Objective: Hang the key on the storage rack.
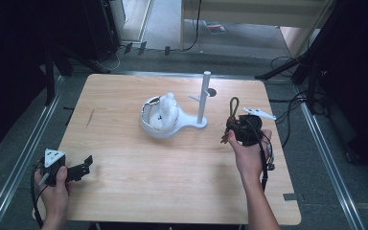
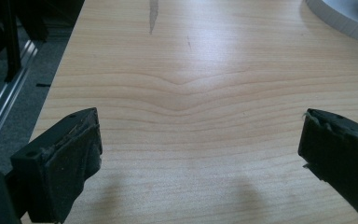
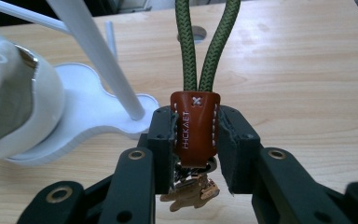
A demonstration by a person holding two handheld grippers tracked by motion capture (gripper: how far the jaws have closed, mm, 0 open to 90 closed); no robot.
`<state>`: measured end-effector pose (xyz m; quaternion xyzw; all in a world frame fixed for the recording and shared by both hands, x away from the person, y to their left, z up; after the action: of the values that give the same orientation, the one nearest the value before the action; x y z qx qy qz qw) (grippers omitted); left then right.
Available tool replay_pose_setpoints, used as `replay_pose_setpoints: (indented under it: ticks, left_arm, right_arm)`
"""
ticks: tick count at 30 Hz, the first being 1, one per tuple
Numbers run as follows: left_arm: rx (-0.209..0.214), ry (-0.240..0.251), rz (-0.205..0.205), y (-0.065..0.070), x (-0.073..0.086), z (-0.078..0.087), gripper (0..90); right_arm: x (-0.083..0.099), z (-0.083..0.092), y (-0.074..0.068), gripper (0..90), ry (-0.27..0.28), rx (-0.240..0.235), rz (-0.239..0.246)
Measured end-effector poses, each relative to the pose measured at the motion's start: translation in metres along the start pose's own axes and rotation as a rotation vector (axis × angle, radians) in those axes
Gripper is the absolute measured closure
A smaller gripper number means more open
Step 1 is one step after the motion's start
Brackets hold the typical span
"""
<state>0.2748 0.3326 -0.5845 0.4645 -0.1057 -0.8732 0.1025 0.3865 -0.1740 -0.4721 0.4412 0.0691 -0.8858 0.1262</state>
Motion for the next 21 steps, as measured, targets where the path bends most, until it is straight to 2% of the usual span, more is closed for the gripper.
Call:
replay_pose_setpoints:
  ticks: [7, 14, 21]
  left_arm:
    - [0.009, 0.041, -0.002, 0.001, -0.002, 0.002, 0.3]
    - [0.024, 0.084, -0.010, 0.003, -0.004, 0.003, 0.3]
    - [0.002, 0.108, -0.037, 0.005, -0.004, 0.004, 0.3]
  right_arm:
    - [-0.006, 0.011, -0.012, 69.4, 0.075, -0.024, 0.022]
    - [-0.010, 0.018, -0.023, 69.4, 0.122, -0.041, 0.042]
    - [-0.012, 0.022, -0.032, 69.2, 0.149, -0.055, 0.061]
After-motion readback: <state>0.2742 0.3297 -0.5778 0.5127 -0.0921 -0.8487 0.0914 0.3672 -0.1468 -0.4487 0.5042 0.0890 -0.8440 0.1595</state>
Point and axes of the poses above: each handheld gripper's, and its own axes: z roughly backward along the jaws, x roughly out of its underside, y roughly to its right, the point moved 6 cm from there along -z, roughly forward along the jaws, and after that the axes turned 13 degrees about z, right-handed, at the moved point
